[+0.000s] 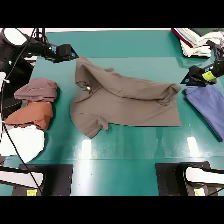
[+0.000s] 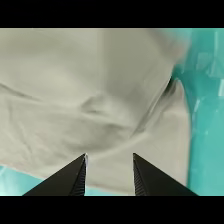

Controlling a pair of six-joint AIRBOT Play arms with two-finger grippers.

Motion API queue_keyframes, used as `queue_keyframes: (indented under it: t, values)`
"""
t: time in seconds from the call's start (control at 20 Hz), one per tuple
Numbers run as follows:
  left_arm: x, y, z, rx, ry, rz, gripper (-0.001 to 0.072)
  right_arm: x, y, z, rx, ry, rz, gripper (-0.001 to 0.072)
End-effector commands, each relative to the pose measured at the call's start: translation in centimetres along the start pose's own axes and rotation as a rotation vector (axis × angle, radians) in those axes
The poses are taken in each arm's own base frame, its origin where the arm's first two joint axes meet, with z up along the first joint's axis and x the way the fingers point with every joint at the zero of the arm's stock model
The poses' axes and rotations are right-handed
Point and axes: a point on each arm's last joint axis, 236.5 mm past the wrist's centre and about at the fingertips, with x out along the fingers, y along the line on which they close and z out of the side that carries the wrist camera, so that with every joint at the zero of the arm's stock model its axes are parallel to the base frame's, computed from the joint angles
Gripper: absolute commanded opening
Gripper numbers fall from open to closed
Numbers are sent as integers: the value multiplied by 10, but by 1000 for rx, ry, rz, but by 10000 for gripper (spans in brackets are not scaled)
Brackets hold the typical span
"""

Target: Fold the shirts.

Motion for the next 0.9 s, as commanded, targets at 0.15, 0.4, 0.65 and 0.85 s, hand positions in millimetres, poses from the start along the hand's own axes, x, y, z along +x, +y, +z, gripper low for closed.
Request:
queue_keyframes:
  t: [0.15, 0.4, 0.65, 0.85]
  values:
    - [-39, 74, -75, -133, 267, 116, 528, -10, 3, -24, -33, 19, 26, 334]
    - [-31, 106, -183, -261, 395, 185, 529, -2, 4, -78, -21, 53, 30, 334]
    - [-2, 110, -263, -372, 479, 147, 529, 4, 13, -90, -1, 19, 76, 333]
    - [18, 90, -283, -409, 465, 70, 528, 4, 21, -90, -2, 18, 103, 333]
